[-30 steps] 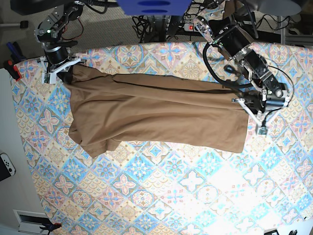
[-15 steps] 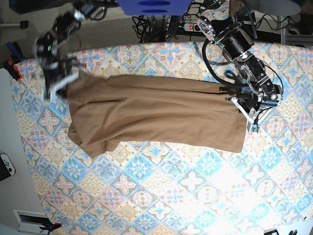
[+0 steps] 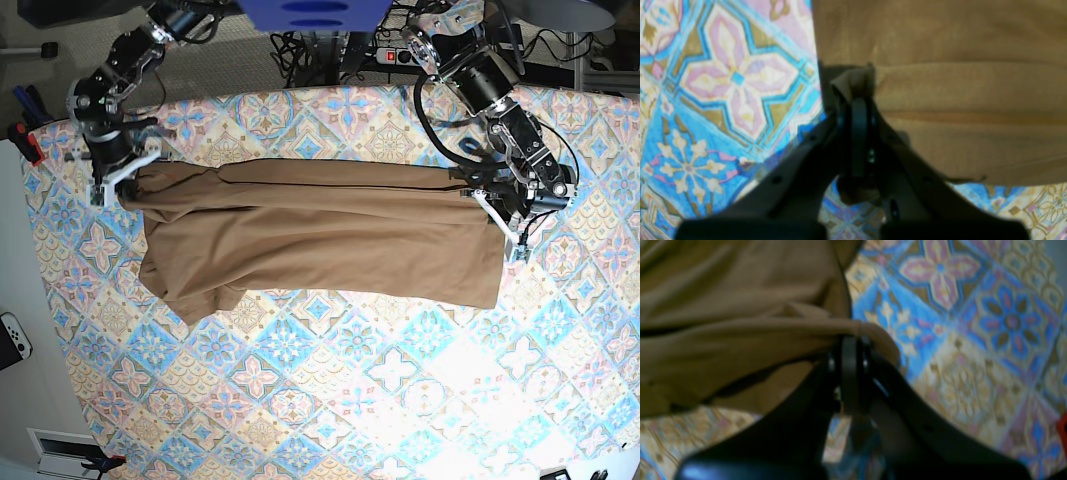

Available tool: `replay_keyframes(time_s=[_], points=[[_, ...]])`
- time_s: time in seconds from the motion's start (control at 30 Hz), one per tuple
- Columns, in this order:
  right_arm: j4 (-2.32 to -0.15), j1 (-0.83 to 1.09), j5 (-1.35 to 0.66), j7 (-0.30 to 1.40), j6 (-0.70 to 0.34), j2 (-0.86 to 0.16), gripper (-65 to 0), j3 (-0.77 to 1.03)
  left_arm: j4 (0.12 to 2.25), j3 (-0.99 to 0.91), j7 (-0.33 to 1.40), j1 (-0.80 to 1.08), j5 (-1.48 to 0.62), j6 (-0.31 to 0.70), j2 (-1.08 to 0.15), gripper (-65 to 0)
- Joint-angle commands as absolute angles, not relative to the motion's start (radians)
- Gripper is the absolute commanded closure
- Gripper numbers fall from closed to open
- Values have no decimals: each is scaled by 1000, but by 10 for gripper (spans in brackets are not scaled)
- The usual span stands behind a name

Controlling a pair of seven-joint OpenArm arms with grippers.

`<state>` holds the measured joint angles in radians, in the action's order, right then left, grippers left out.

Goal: Layout the t-shirt on the table in an organized manner, then fold the t-shirt properly
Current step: 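Lower the shirt edge and release it with the right gripper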

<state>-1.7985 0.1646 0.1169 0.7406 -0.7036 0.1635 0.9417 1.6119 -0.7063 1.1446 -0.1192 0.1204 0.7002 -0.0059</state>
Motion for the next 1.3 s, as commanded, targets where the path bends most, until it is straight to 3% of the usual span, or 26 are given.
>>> replay_keyframes(time_s=[0.0, 0.1, 0.27, 0.33, 0.43, 0.77, 1.07, 1.27], points=[[-1814, 154, 107, 716, -698, 154, 0, 943, 1632, -705, 1144, -136, 122, 698, -15, 0], [-1814, 154, 108, 716, -698, 154, 0, 943, 1632, -705, 1144, -134, 122, 698, -15, -8], [-1825, 157, 107, 716, -698, 154, -218, 943, 1678, -734, 1138, -120, 119, 698, -12, -252], [-1825, 157, 107, 716, -698, 154, -275, 943, 1718, -756, 1138, -117, 114, 698, -5, -293], [-1854, 156, 107, 716, -698, 154, -335, 943, 1761, -773, 1138, -119, 113, 698, 1, -295], [-1923, 154, 97, 714, -698, 154, -308, 955, 1943, -823, 1138, -119, 111, 698, 25, -295], [-1911, 160, -140, 719, -698, 154, -301, 1170, 1989, -826, 1144, -97, 111, 698, 39, -302], [-1833, 170, -180, 866, -698, 154, -302, 1170, 1989, -826, 1142, -84, 111, 698, 59, -302]])
